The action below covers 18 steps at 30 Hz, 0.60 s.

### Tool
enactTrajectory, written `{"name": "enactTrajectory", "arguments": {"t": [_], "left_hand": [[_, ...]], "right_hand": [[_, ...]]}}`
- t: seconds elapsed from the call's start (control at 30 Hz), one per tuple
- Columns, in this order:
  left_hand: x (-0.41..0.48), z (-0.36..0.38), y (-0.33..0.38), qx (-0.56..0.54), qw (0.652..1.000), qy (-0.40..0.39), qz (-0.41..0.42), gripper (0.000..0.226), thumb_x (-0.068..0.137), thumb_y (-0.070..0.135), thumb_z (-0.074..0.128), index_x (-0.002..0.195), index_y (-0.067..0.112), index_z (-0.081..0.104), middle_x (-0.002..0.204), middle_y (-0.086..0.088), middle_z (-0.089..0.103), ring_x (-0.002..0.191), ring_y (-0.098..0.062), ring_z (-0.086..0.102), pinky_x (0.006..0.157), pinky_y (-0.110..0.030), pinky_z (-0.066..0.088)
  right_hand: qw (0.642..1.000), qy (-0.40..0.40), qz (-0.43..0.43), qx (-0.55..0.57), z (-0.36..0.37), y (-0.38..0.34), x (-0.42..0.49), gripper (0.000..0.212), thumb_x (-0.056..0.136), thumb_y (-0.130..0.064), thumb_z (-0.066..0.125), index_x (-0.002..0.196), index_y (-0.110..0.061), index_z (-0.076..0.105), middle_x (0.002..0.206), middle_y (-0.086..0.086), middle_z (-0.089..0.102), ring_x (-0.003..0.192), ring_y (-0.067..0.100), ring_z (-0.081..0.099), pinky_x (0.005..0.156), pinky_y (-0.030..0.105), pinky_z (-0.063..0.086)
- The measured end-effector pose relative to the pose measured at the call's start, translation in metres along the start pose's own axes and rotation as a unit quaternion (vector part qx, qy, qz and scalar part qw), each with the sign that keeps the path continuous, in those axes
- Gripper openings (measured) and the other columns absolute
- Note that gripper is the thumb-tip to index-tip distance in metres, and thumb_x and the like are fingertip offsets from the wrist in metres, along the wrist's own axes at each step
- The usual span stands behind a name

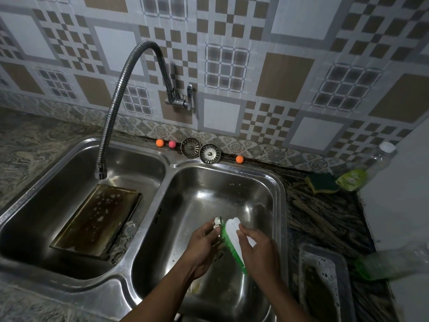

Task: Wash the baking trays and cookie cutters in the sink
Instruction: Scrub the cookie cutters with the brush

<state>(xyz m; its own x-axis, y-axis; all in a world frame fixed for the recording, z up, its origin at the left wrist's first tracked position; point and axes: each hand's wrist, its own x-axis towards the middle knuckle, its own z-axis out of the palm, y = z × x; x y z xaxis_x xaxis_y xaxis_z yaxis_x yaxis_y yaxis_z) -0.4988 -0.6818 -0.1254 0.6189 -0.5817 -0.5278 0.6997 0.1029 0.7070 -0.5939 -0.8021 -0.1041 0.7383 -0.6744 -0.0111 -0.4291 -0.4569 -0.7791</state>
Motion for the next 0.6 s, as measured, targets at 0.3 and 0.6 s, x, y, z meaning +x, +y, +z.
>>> {"name": "enactTrajectory", "arguments": {"t": [0.3, 0.6], "left_hand": [[-0.002, 0.003, 0.01, -0.012, 0.999, -0.025, 0.019, 0.029, 0.097, 0.006, 0.054, 0.124, 0.008, 0.065, 0.117, -0.017, 0.07, 0.092, -0.024, 0.069, 0.068, -0.029, 0.055], [0.001, 0.002, 0.005, -0.031, 0.999, -0.011, -0.01, 0.027, 0.102, 0.005, 0.044, 0.112, 0.005, 0.069, 0.094, -0.017, 0.072, 0.08, -0.028, 0.067, 0.069, -0.033, 0.057]], "right_hand": [[0.999, 0.025, -0.037, -0.029, 0.003, -0.005, 0.003, 0.023, 0.091, -0.033, 0.064, 0.111, -0.027, 0.073, 0.103, -0.007, 0.071, 0.094, 0.014, 0.066, 0.079, 0.035, 0.055], [0.998, 0.024, -0.039, -0.037, -0.004, -0.009, 0.015, 0.023, 0.092, -0.031, 0.064, 0.112, -0.027, 0.073, 0.103, -0.009, 0.071, 0.092, 0.012, 0.066, 0.07, 0.019, 0.045]]}}
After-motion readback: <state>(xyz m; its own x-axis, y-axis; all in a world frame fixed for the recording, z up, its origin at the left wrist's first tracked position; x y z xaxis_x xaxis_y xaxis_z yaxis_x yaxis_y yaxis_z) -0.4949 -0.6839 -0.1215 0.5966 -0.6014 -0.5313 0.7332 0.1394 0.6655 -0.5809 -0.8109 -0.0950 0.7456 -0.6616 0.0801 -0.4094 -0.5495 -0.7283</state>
